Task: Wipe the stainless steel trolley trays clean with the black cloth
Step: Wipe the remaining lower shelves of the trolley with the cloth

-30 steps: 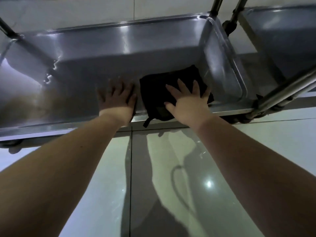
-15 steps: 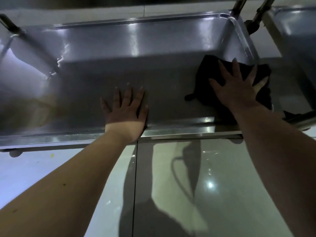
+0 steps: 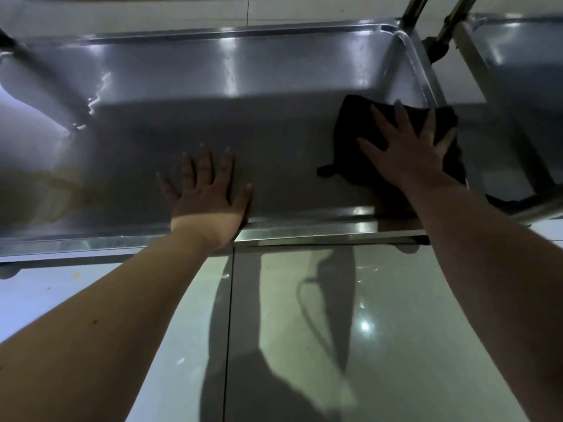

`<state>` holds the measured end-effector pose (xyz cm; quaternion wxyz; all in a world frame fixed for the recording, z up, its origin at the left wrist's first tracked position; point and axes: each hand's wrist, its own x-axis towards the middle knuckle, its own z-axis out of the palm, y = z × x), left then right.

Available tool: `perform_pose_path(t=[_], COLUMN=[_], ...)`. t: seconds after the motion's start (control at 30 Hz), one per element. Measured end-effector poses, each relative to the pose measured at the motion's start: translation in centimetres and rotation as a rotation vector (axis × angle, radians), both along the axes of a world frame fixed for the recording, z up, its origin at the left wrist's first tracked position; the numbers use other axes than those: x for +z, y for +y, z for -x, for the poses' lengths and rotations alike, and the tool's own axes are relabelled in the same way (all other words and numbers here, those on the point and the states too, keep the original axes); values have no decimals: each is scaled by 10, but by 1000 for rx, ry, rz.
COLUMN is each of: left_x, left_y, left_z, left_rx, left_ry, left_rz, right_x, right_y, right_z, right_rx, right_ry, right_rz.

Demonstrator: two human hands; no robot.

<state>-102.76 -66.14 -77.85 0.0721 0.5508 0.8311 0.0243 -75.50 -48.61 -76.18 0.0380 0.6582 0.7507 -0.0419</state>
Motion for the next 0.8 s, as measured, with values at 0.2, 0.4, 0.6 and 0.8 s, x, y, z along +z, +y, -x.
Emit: perform_pose_path(t=[0.2, 0.4, 0.6, 0.8], left_x=[3, 7, 9, 10], left_y=[-1, -3, -2, -4], left_z=[-1, 0, -4, -1], left_rx=[18, 18, 12, 8], left_ry=[-2, -35, -5, -32], left_rz=[10, -8, 10, -5], right_x=[-12, -7, 3, -1], right_y=[-101, -92, -57, -125], right_z=[91, 69, -39, 80], right_rx=[115, 270, -81, 184], right_ry=[17, 30, -57, 32], right_rz=[-21, 12, 96, 86])
